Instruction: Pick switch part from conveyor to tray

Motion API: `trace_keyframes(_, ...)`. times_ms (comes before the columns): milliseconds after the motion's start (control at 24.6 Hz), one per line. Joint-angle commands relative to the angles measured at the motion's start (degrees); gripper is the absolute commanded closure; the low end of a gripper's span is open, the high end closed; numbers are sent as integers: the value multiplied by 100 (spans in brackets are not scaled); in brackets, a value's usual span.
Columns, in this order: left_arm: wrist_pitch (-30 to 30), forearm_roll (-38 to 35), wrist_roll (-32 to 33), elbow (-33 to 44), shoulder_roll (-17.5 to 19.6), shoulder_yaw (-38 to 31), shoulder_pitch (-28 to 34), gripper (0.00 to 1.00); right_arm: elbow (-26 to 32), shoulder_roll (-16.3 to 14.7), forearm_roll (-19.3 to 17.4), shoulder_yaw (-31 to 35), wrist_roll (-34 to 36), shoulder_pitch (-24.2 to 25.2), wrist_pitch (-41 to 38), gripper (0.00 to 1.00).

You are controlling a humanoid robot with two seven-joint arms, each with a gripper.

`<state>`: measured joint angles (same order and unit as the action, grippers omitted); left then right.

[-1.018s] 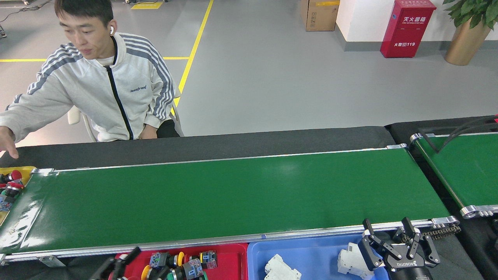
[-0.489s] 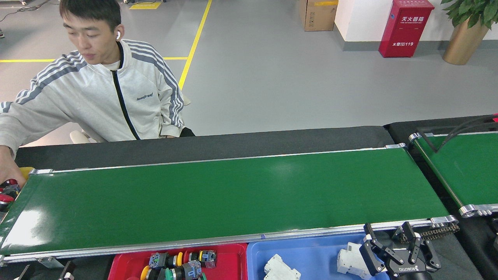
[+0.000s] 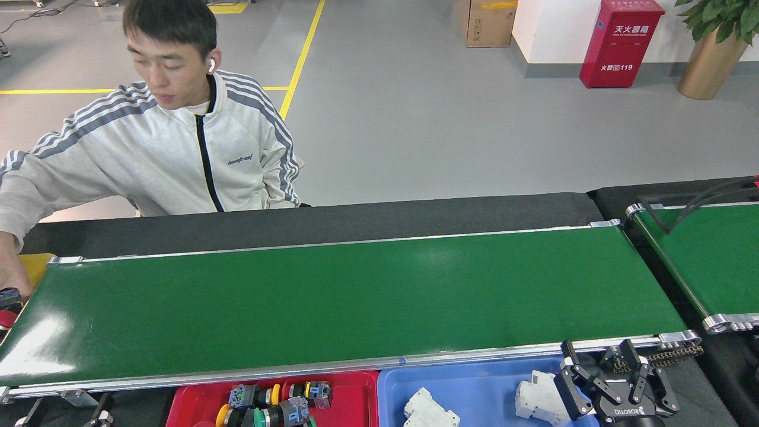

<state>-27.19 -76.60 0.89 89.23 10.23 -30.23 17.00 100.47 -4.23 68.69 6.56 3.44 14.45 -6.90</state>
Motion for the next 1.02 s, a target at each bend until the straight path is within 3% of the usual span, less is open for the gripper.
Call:
trace_keyframes(0,3,-4,-63,51,49,-18,-92,0,69,10,-40,56,43,-56,13,1)
trace_keyframes(977,-102,269,-283,77,32,-36,-153,0,-72,-122,135,74,-37,260,39,1)
